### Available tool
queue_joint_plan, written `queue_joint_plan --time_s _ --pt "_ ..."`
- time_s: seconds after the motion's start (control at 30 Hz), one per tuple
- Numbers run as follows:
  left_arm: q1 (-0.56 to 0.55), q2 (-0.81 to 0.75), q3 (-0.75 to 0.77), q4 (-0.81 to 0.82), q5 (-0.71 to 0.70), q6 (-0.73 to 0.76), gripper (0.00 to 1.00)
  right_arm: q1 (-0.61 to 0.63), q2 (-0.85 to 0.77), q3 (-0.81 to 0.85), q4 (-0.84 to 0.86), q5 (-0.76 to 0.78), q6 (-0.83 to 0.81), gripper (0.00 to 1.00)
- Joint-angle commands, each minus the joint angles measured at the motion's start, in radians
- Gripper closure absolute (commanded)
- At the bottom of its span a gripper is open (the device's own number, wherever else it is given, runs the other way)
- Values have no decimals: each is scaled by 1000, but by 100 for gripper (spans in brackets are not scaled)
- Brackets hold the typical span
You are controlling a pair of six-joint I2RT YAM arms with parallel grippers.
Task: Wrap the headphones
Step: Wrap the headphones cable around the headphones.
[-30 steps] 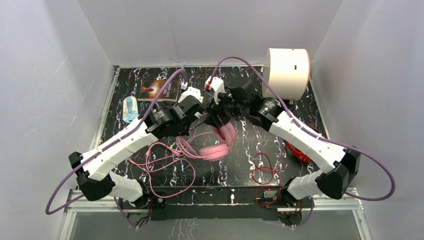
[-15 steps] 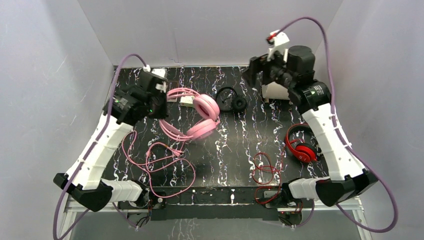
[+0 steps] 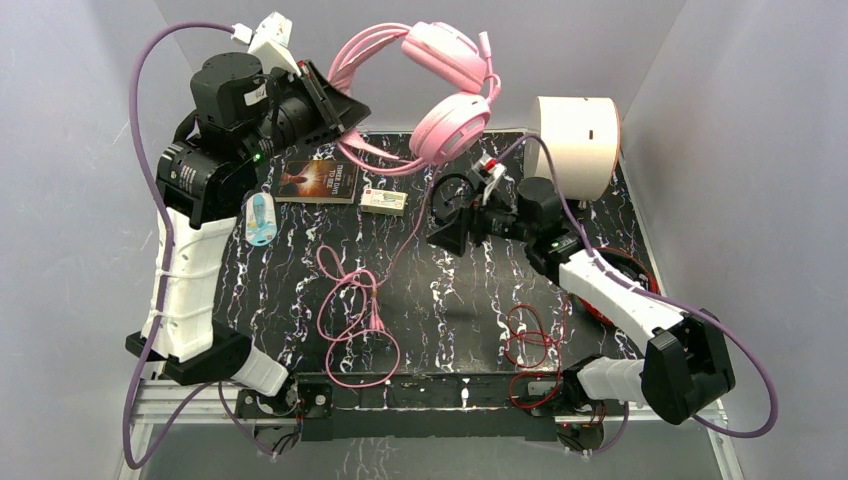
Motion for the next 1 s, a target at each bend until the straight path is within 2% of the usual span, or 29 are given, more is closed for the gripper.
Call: queue_joint_plan --time_s 0.0,0.17,0.23,0.4,0.53,0.57,0.67,0.7,0.8,0.9,0.97 --pt "3 4 31 256 157 -163 100 78 -1 4 355 53 69 1" --pt "2 -4 40 277 185 -192 100 123 11 -77 604 117 109 1" --pt "2 -19 20 301 196 -199 100 137 25 -98 649 161 109 3" --pt "3 -31 17 341 255 -218 100 176 65 -193 855 223 128 20" --pt "3 -56 -16 399 344 -213 100 191 80 -240 938 291 112 47" --pt "2 -69 -34 420 376 -197 100 191 59 -256 931 346 99 55" --pt "2 -145 -139 509 477 -146 100 173 -48 -282 820 508 32 91" --pt "2 -179 -196 554 516 -134 100 158 -79 -272 755 535 5 100" --pt "2 -270 -362 676 556 -142 100 91 -115 -184 526 508 -36 100" --pt "3 -302 -477 884 622 -255 100 47 -28 -26 322 293 -59 100" --pt "2 -299 -527 986 625 -339 100 51 46 62 258 110 -60 100"
